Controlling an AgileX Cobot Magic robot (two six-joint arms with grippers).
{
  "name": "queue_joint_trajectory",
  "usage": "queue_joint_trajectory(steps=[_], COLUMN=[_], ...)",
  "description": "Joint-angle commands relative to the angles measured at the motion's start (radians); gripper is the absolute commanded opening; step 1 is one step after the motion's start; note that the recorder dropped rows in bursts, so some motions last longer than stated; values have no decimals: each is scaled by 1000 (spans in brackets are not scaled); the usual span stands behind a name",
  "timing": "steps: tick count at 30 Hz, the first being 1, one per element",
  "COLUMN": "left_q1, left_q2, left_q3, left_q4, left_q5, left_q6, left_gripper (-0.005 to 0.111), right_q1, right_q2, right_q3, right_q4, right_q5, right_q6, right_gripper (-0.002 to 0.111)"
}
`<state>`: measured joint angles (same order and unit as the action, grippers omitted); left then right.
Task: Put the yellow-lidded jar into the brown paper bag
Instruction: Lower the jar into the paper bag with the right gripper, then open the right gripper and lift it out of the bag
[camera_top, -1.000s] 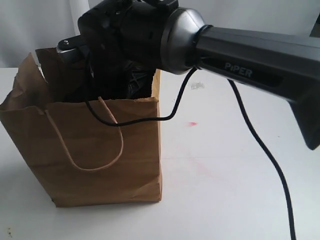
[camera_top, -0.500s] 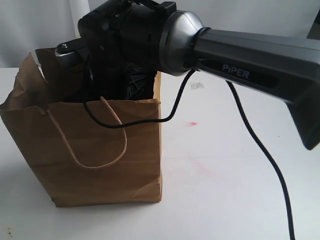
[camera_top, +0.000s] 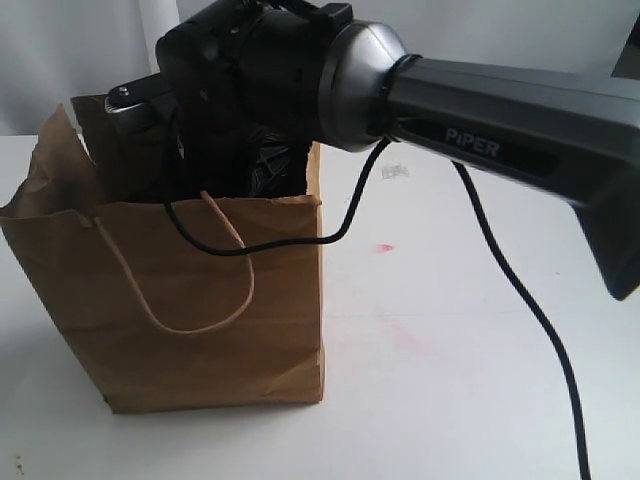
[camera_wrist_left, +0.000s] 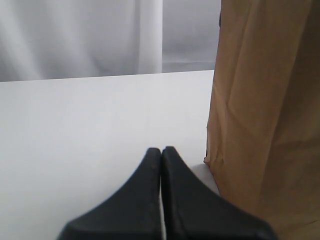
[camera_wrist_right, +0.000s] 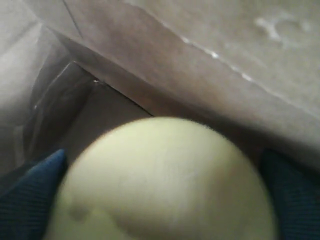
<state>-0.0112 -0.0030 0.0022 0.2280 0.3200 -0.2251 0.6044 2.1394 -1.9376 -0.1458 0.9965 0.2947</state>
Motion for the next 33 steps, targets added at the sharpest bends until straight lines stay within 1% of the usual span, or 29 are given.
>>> queue_joint_trajectory(steps=[1, 16, 19, 21, 22, 23, 25, 30, 32, 33], left_q1=[-5, -5, -5, -5, -5, -5, -5, -5, -5, -5], left_q2=[3, 3, 3, 3, 3, 3, 3, 3, 3, 3], left_q3=[-2, -2, -2, -2, -2, -2, -2, -2, -2, -2], left_q4=[-4, -4, -4, -4, -4, -4, -4, -4, -4, -4], left_q5=[-9, -9, -9, -9, -9, -9, -9, -9, -9, -9], left_q6=[-4, -4, -4, -4, -4, -4, -4, -4, -4, -4], left_gripper=[1, 1, 1, 1, 1, 1, 1, 1, 1, 1], right_q1=[5, 5, 5, 5, 5, 5, 5, 5, 5, 5], right_q2=[-6, -6, -8, -8, -8, -8, -8, -48, -79, -96], right_q3=[-1, -5, -8, -8, -8, -8, -8, -8, -8, -8], right_q4=[4, 4, 4, 4, -4, -9, -29, -34, -30, -28], right_q5=[-16, -16, -20, -25, -25, -25, -26, -53, -76, -80], right_q6=[-9, -9, -9, -9, -9, -9, -9, -9, -9, -9], right_gripper=[105, 105, 101, 92, 82, 75, 56, 14, 2, 0])
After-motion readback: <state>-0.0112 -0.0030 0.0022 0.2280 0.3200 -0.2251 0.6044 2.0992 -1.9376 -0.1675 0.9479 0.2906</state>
